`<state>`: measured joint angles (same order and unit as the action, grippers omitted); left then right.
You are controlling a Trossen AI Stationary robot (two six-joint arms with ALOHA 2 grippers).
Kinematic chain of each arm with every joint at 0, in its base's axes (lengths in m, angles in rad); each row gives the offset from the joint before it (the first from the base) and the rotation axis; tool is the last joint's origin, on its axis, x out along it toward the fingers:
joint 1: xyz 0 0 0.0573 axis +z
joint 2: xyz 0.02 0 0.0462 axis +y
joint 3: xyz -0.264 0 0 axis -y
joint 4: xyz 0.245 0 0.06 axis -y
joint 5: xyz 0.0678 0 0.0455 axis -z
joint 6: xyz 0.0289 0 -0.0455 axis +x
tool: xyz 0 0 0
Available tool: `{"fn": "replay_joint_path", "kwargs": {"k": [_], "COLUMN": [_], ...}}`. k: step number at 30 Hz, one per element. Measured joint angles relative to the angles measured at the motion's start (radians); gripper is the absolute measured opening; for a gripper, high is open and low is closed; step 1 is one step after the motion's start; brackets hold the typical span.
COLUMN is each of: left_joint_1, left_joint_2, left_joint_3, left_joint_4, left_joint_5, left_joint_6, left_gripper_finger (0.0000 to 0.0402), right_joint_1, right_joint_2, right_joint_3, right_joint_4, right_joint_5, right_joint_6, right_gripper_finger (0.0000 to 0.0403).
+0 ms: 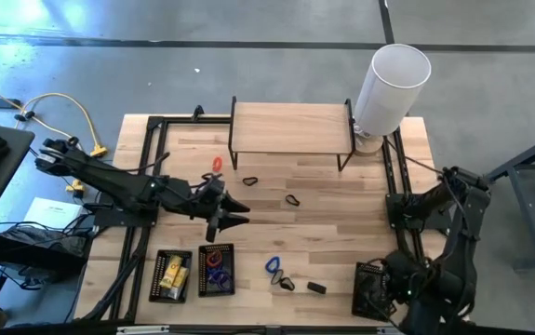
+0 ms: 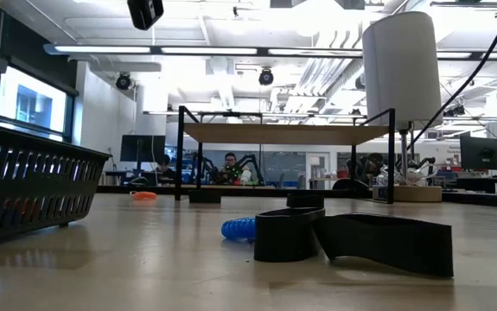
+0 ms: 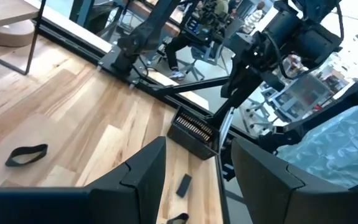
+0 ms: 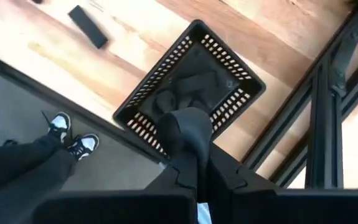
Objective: Pick & Place Office Desk Supplies
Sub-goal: Put the black rubber band into the right black basket
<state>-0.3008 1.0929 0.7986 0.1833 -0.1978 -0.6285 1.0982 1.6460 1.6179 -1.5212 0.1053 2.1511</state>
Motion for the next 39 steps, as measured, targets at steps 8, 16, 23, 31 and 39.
{"fn": "replay_joint_path", "kwargs": {"k": [8, 16, 23, 31, 39], "left_joint_1": [0.0, 0.0, 0.0, 0.0, 0.0], "left_joint_2": [0.013, 0.013, 0.013, 0.013, 0.012], "left_joint_3": [0.0, 0.0, 0.0, 0.0, 0.0], "left_joint_4": [0.007, 0.015, 0.013, 0.012, 0.012], "left_joint_5": [-0.004, -0.021, -0.02, -0.02, -0.02], "left_joint_6": [0.0, 0.0, 0.0, 0.0, 0.0], "left_gripper_finger": [0.0177, 0.0177, 0.0177, 0.0177, 0.0177], "right_joint_1": [-0.031, -0.043, -0.061, -0.083, -0.086], "right_joint_2": [-0.142, -0.142, -0.143, -0.143, -0.145], "right_joint_3": [-0.389, -0.569, -0.585, -0.585, -0.585], "right_joint_4": [0.49, 0.693, 0.696, 0.69, 0.666], "right_joint_5": [-0.009, -0.08, -0.084, -0.124, -0.097], "right_joint_6": [-0.009, -0.006, -0.006, -0.007, -0.036], "right_gripper_finger": [0.0003, 0.0003, 0.0013, 0.0125, 0.0219]}}
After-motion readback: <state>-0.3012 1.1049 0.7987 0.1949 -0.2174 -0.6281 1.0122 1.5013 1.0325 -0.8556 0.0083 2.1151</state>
